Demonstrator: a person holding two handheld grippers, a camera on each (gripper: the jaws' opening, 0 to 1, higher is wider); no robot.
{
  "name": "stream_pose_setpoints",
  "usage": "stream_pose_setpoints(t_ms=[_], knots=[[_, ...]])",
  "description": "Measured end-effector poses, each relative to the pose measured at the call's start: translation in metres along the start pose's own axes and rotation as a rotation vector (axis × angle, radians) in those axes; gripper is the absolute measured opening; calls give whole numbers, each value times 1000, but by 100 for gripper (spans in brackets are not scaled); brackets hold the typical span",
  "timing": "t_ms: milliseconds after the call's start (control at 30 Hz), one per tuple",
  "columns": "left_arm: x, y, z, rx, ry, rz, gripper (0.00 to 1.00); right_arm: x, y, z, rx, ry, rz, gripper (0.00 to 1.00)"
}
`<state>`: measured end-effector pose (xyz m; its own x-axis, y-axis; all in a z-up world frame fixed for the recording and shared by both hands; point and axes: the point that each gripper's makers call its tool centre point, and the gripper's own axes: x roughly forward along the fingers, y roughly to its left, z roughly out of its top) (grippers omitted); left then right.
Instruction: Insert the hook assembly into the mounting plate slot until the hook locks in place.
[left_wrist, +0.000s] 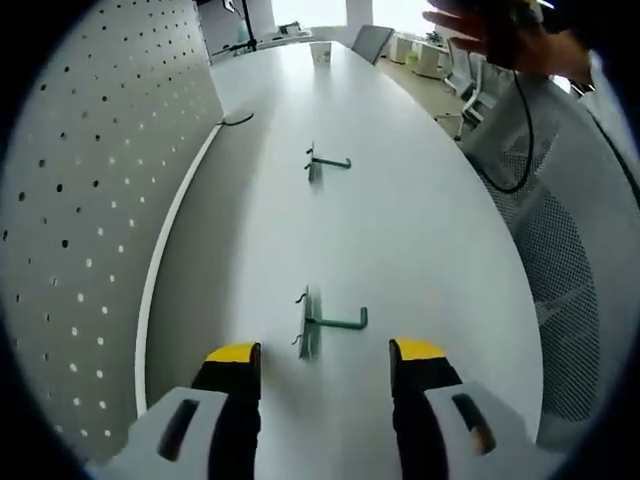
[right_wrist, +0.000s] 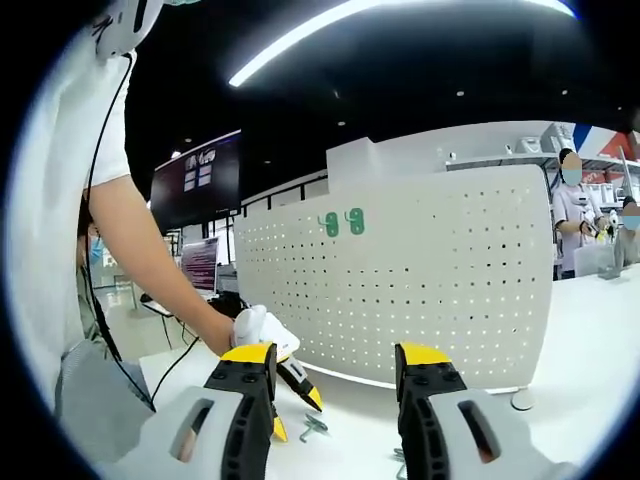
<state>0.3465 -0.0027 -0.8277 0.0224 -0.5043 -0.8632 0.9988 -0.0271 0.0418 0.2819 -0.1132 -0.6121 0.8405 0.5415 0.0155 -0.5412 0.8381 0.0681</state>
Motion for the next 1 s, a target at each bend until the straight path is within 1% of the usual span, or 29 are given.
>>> stream_pose_setpoints(t_ms=[167, 600, 733, 933, 1000], knots=[[0, -2, -1, -8, 2, -22, 52, 0, 1, 1, 5, -2, -2, 46], [1, -2, -1, -13, -7, -35, 52, 0, 1, 0, 3, 4, -1, 45], [0, 1, -1, -18, -14, -32, 46, 1, 1, -1, 1, 8, 1, 45], [0, 4, -1, -24, -20, -27, 42, 0, 0, -1, 2, 6, -4, 45], [0, 6, 0, -33, -21, -19, 39, 0, 0, -1, 2, 5, -4, 44]])
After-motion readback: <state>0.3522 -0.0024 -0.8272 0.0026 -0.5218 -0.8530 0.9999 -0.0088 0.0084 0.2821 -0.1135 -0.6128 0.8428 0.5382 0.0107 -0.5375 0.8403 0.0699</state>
